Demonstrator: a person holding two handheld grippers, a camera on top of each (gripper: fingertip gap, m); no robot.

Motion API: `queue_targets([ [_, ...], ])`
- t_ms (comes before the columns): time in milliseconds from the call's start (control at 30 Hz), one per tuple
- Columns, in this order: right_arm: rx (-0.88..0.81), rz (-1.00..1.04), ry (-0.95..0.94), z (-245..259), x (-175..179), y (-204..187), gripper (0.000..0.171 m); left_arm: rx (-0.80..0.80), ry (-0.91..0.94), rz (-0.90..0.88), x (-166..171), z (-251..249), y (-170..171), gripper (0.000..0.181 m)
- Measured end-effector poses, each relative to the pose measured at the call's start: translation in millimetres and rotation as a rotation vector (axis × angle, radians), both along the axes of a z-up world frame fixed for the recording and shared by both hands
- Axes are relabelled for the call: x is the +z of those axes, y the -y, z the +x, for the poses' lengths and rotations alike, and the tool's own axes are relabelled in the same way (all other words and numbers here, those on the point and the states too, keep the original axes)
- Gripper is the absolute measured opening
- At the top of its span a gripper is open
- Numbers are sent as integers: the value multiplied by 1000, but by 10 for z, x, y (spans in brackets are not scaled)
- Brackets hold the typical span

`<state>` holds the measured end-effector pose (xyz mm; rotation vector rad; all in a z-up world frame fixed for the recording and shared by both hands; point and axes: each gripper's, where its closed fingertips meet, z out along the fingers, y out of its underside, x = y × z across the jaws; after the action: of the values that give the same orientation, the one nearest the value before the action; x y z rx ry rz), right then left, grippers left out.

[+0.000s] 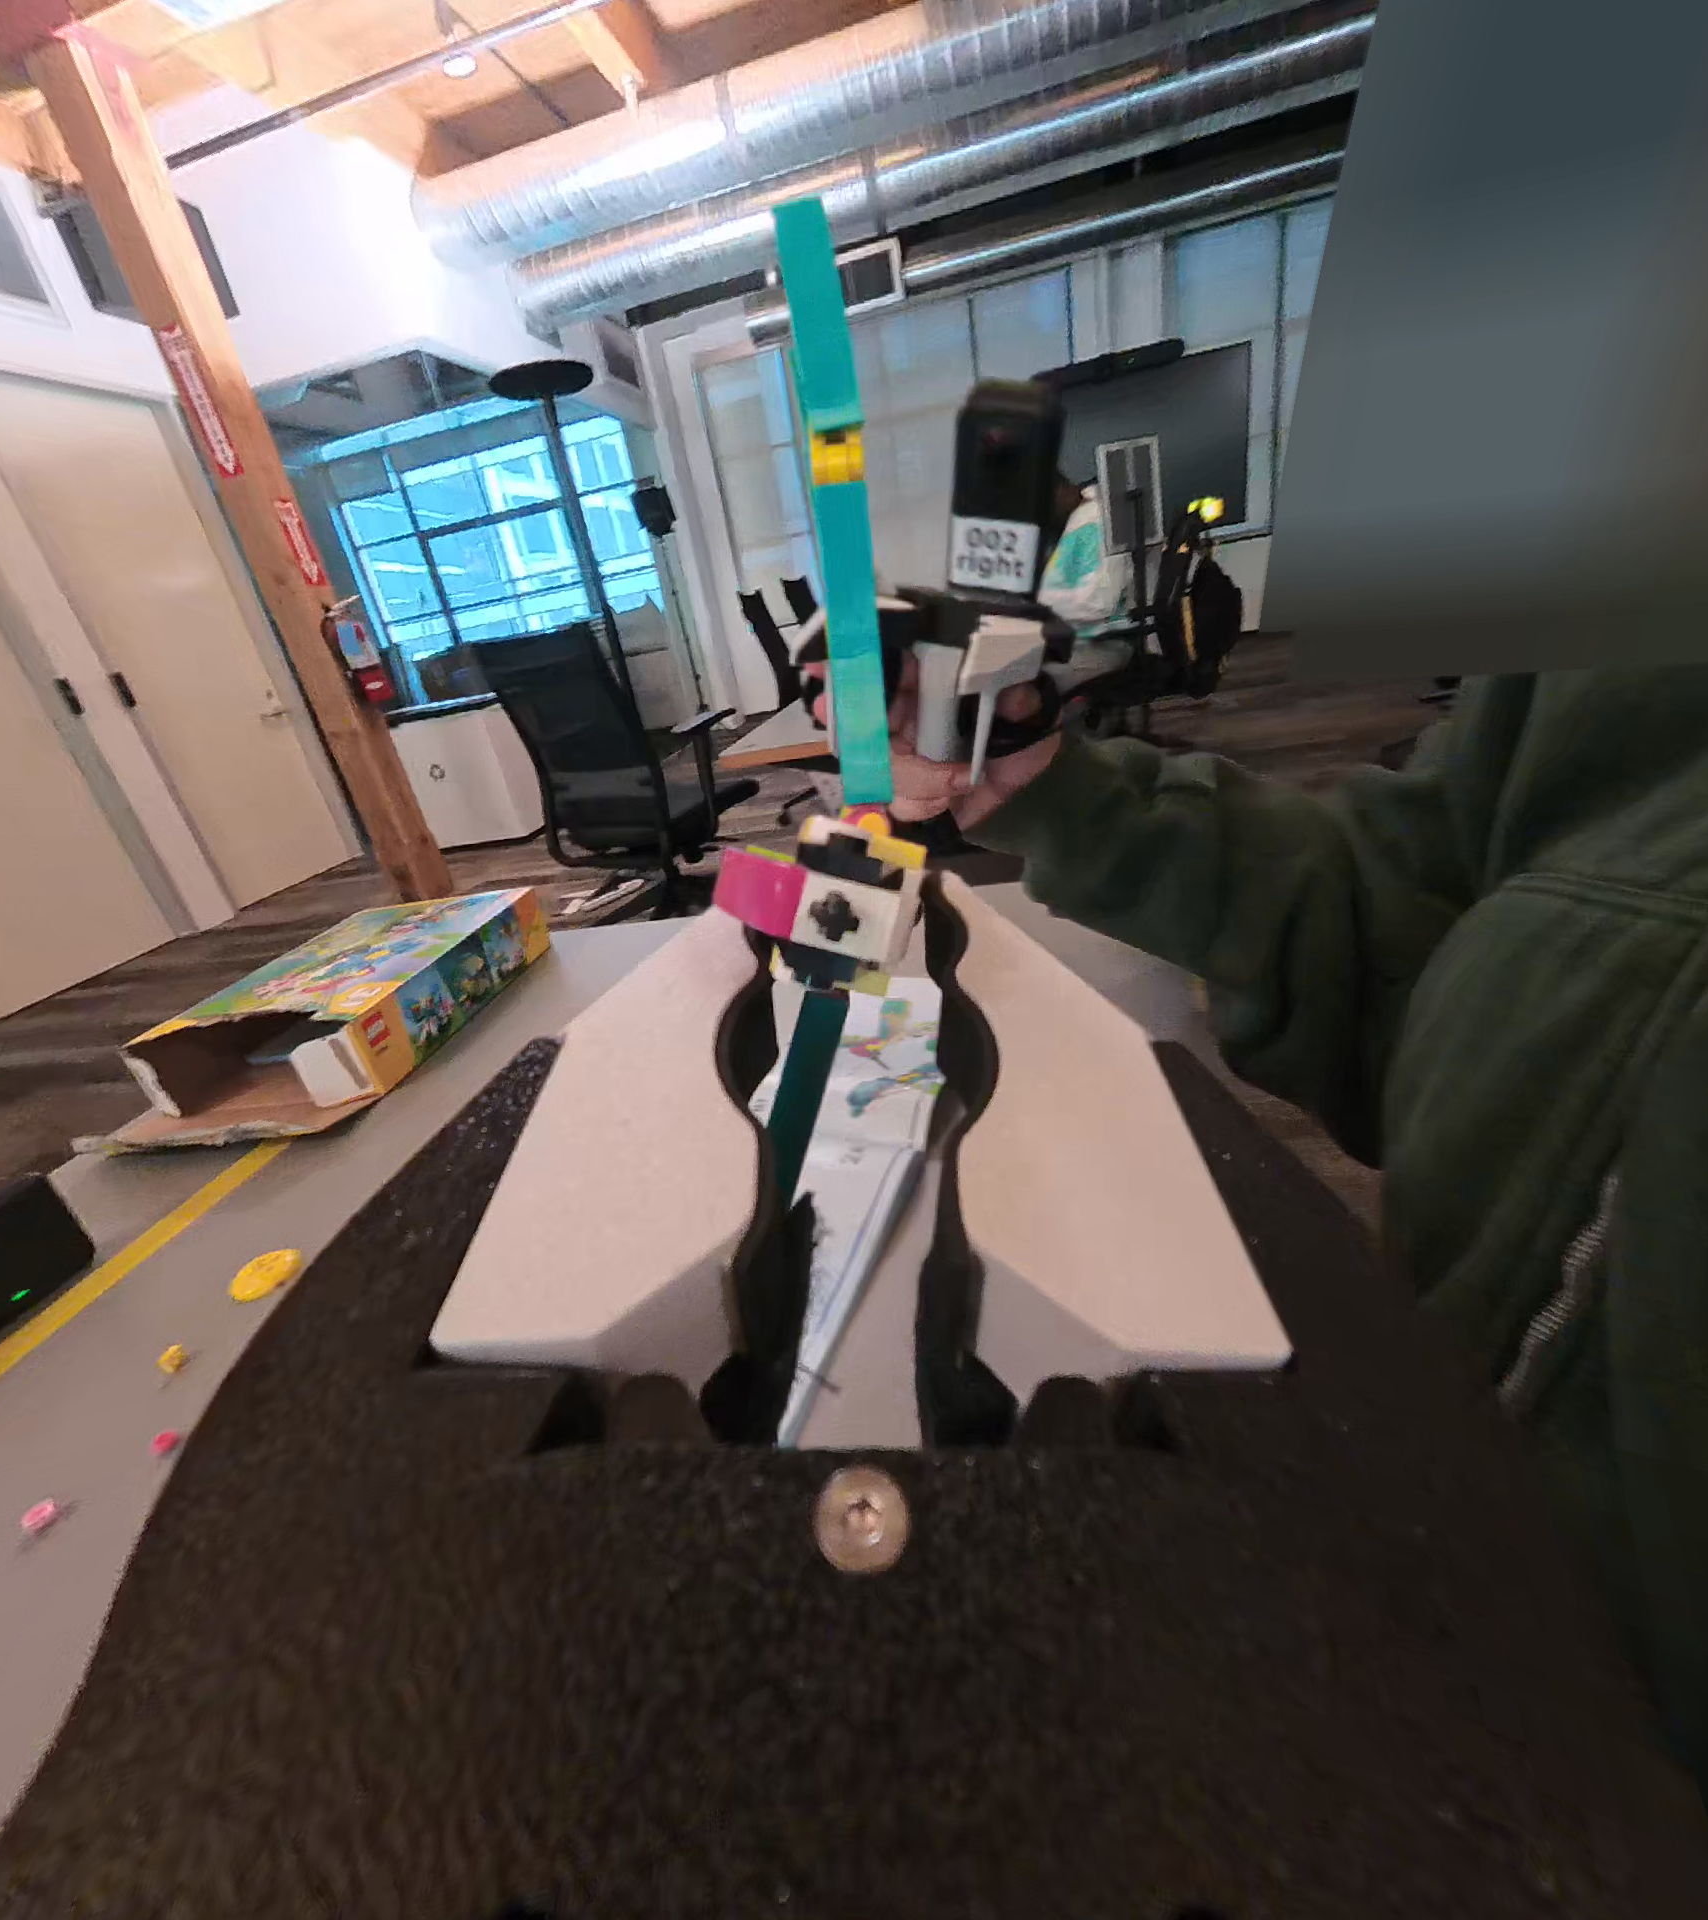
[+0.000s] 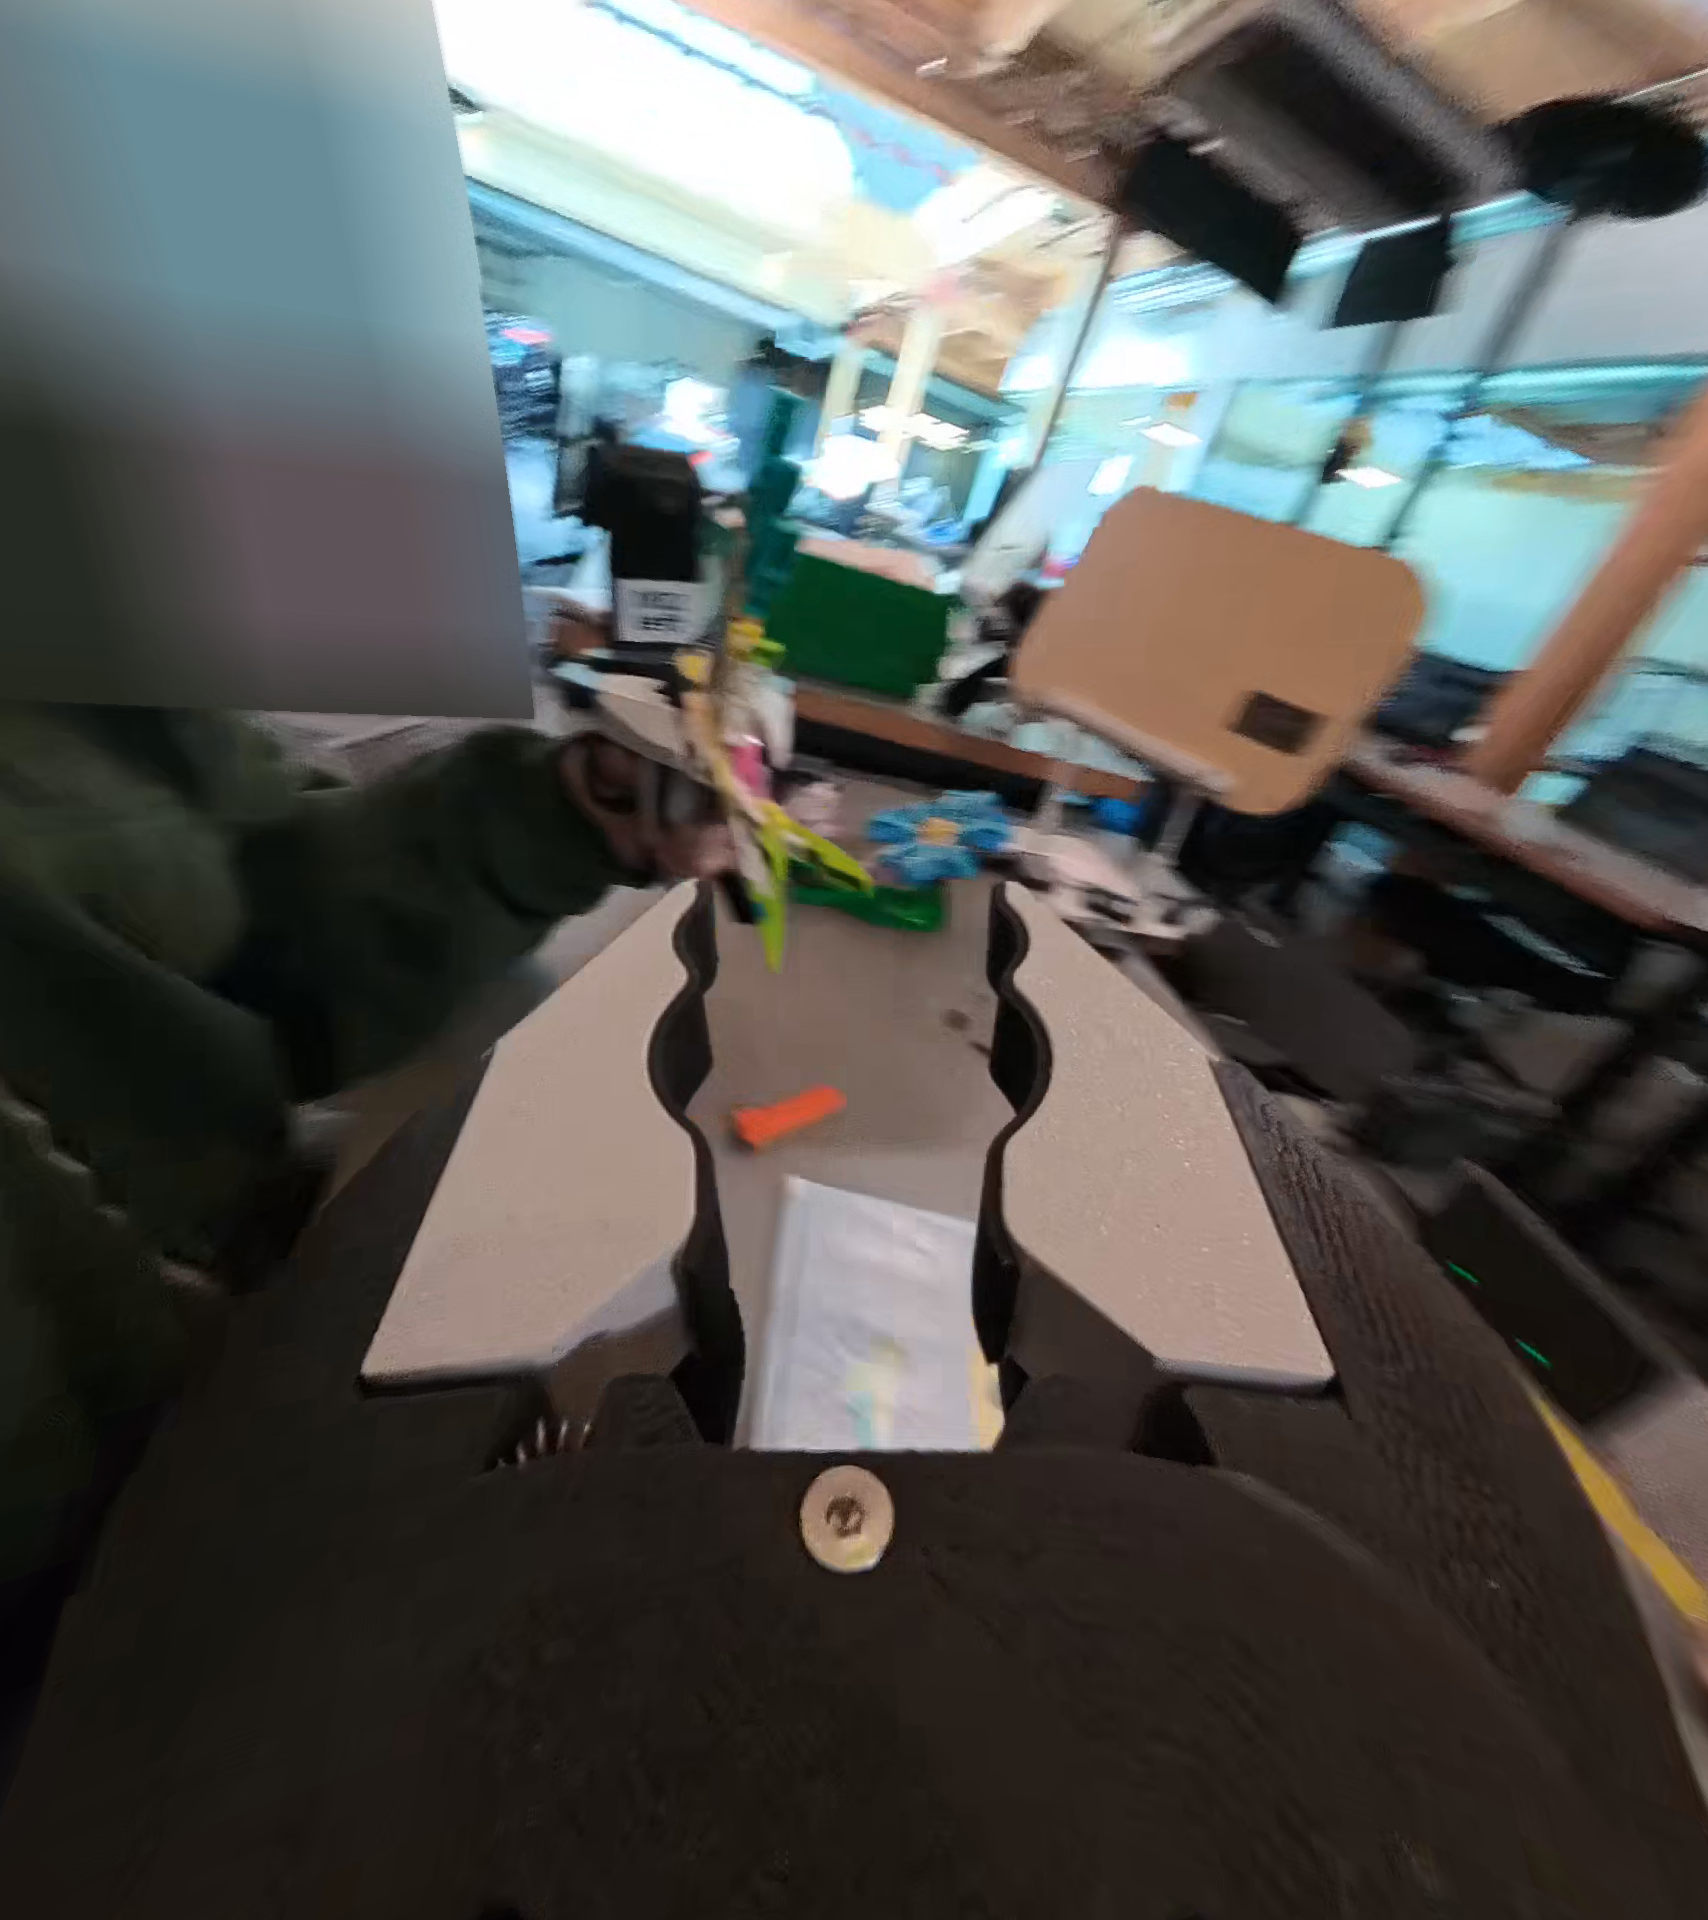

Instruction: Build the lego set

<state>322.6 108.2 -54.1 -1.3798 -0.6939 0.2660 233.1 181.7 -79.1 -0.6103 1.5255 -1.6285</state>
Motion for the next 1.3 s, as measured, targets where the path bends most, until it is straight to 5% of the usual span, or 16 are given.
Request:
queue_targets([
  [267, 227, -158, 236, -1315, -133, -316, 51, -75, 41, 53, -20, -496, 159, 24],
  [567, 296, -341, 321, -1782, -445, -524, 32, -67, 59, 103, -65, -847, 245, 24],
  [833, 359, -296, 341, -2126, -528, -740, 15, 8, -9, 87, -107, -1130, 99, 22],
  [1000, 403, -285, 256, -2304, -489, -942, 13, 99, 2, 46, -62, -1319, -99, 23],
  [1100, 417, -298, 202, -2362, -493, -1086, 12, 209, 50, -10, 37, -1452, -333, 48],
  [1300, 310, -261, 125, -2255, -539, -1488, 12, 577, 111, -151, 49, -1978, -1202, 62],
])
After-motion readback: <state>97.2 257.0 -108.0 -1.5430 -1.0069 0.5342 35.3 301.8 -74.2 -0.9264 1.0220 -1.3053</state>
